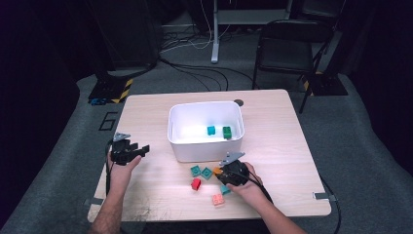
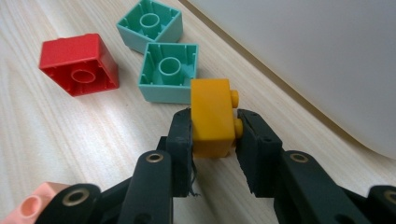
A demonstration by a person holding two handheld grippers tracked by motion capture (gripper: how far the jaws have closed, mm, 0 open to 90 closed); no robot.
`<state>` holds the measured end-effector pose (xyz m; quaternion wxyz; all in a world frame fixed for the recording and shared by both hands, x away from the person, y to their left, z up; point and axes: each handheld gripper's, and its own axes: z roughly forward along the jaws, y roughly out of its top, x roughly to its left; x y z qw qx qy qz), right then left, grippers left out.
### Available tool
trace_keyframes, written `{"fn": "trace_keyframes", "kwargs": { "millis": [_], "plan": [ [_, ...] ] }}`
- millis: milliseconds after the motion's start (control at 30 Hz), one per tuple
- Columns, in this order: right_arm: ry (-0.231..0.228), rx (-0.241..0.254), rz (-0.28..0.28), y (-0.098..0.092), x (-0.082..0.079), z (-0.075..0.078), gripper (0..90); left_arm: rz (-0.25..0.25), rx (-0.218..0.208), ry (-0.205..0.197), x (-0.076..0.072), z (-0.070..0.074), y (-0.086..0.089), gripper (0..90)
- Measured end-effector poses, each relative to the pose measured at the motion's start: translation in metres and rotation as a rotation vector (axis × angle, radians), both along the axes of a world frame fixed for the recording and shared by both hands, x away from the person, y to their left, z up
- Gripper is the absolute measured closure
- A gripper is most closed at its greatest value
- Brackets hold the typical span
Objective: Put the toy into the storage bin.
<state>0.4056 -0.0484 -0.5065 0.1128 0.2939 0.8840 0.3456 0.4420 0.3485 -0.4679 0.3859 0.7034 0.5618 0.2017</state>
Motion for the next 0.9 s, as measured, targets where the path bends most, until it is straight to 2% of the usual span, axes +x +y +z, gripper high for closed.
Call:
{"fn": "trace_keyframes", "kwargs": {
  "millis": [233,367,500,733,800,833,900],
  "plan": [
    [0.000,0.021,0.005,-0.003,-0.002,0.007,67.1,-0.007,0.002,0.002,0.001,0.000,-0.003,41.6],
    [0.003,0.053,0.004,-0.011,-0.010,0.021,67.1,-0.004,-0.004,-0.007,0.001,0.000,-0.004,41.6],
    [0.001,0.069,0.006,-0.015,-0.013,0.027,67.1,-0.007,-0.004,-0.004,0.000,0.001,-0.004,41.6],
    [0.031,0.077,-0.001,-0.021,-0.012,0.039,67.1,-0.010,0.002,-0.007,0.001,0.001,-0.005,41.6],
    [0.045,0.081,0.006,-0.023,-0.011,0.045,67.1,-0.007,-0.004,-0.005,0.000,0.001,-0.005,41.6],
    [0.046,0.079,0.012,-0.024,-0.010,0.053,67.1,-0.008,-0.003,-0.005,0.000,0.001,-0.005,41.6],
    [0.032,0.078,0.012,-0.026,-0.011,0.061,67.1,-0.011,-0.002,-0.006,0.000,0.001,-0.005,41.6]
  ]
}}
